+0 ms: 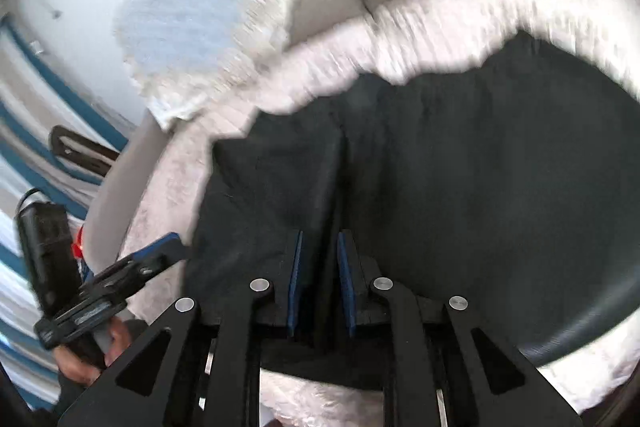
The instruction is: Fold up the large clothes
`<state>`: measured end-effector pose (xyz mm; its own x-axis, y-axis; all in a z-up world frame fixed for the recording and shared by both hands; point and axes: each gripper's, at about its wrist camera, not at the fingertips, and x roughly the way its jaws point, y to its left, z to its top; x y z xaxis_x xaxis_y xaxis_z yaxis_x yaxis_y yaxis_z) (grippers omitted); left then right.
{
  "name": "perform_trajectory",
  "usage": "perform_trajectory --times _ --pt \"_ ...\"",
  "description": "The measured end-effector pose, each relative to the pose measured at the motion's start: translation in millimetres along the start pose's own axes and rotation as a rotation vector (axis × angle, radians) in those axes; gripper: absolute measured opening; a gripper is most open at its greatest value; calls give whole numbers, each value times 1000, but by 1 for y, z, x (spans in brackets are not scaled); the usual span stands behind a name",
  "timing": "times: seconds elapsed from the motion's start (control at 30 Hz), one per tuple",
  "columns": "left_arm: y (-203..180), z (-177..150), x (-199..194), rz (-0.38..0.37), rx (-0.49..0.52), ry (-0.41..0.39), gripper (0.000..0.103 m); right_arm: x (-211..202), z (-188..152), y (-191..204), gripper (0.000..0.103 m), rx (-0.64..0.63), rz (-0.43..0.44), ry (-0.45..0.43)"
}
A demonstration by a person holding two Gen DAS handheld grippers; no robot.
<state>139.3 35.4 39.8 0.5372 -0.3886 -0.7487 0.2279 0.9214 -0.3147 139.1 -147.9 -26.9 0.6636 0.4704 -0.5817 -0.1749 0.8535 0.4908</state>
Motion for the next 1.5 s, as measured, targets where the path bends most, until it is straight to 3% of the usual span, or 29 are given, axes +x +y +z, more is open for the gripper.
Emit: perform_trajectory --times 0.07,0.13,0.2,0.27,0.37,0.43,0.5,0.63,0.8,0.93,1.0,1.27,1.4,1.5 --pt "-5 0 -6 -2 20 -12 47 -15 1 13 18 -43 44 -34" --pt "-8 -6 -8 -11 26 -5 47 -12 -6 21 18 -85 47 -12" --pt "-9 -17 -7 -10 35 12 47 9 -22 20 17 -109 37 74" --pt "-7 -29 1 0 32 47 47 33 -41 17 9 -150 -29 138" --pt "-6 -43 7 16 47 53 47 33 -46 5 8 -100 -8 114" --pt "-10 -42 3 31 67 57 47 30 -39 5 9 -88 -9 124" --pt "-9 -33 0 18 44 59 47 18 -24 14 9 -104 -26 73" --pt "-5 3 -2 55 31 -21 47 15 14 23 12 -126 -49 -25" --pt "6 47 31 147 12 -70 47 53 42 16 12 -122 -116 -28" --pt "19 45 73 195 5 5 47 93 31 -3 10 -83 -178 57" --pt "23 33 88 216 8 33 48 95 17 -4 9 -122 -186 26" --pt "23 28 94 225 10 13 49 104 21 -8 8 -148 -196 14" --pt "12 30 85 262 48 11 49 82 26 -5 11 -107 -169 21" --pt "4 25 62 227 38 5 48 49 15 6 11 -137 -129 -15"
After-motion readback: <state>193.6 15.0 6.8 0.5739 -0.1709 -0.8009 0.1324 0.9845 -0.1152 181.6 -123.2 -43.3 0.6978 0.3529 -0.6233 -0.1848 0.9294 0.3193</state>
